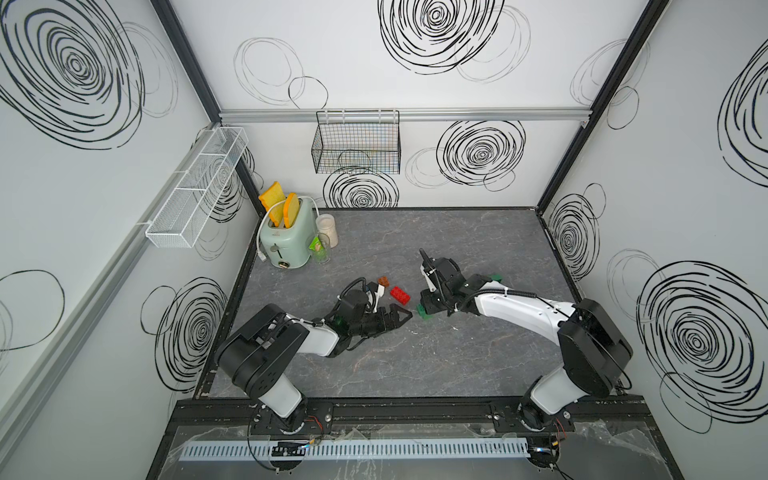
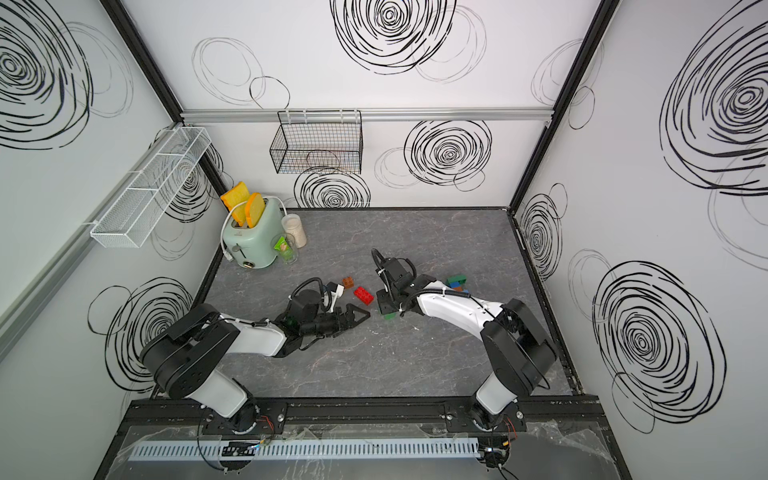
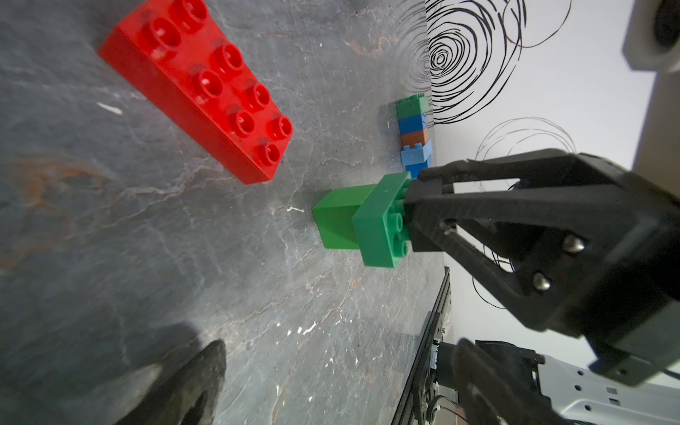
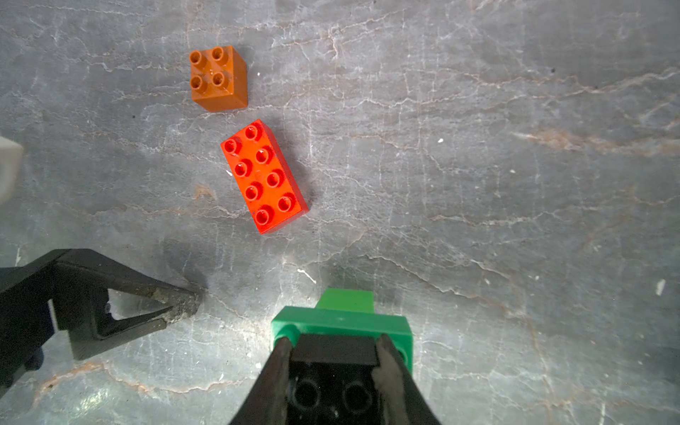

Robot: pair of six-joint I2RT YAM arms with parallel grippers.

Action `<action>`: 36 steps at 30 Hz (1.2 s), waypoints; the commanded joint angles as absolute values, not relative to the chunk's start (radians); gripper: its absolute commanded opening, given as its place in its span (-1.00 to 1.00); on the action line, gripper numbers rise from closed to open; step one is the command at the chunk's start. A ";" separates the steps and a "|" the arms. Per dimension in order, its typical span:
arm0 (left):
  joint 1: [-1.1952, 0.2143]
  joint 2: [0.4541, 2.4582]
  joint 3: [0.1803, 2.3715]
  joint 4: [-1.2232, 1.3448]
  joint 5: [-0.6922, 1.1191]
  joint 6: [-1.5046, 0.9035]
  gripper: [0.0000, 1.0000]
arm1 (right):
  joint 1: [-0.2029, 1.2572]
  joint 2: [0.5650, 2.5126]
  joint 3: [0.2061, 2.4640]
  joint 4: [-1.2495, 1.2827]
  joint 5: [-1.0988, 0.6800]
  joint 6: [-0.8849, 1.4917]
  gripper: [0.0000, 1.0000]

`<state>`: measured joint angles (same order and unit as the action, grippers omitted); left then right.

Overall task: Assemble the letter f with lego
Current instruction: Assemble the lego brick with the lego brick.

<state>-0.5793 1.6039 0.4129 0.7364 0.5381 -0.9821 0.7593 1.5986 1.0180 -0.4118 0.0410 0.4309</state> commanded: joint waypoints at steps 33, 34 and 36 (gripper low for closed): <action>-0.569 1.631 0.406 0.804 0.555 -0.996 0.96 | 0.808 1.662 1.044 -0.704 0.083 0.442 -0.21; -0.569 1.629 0.406 0.803 0.555 -0.996 0.96 | 0.805 1.661 1.049 -0.702 0.082 0.440 -0.21; -0.569 1.626 0.404 0.802 0.554 -0.995 0.96 | 0.802 1.660 1.052 -0.701 0.081 0.436 -0.20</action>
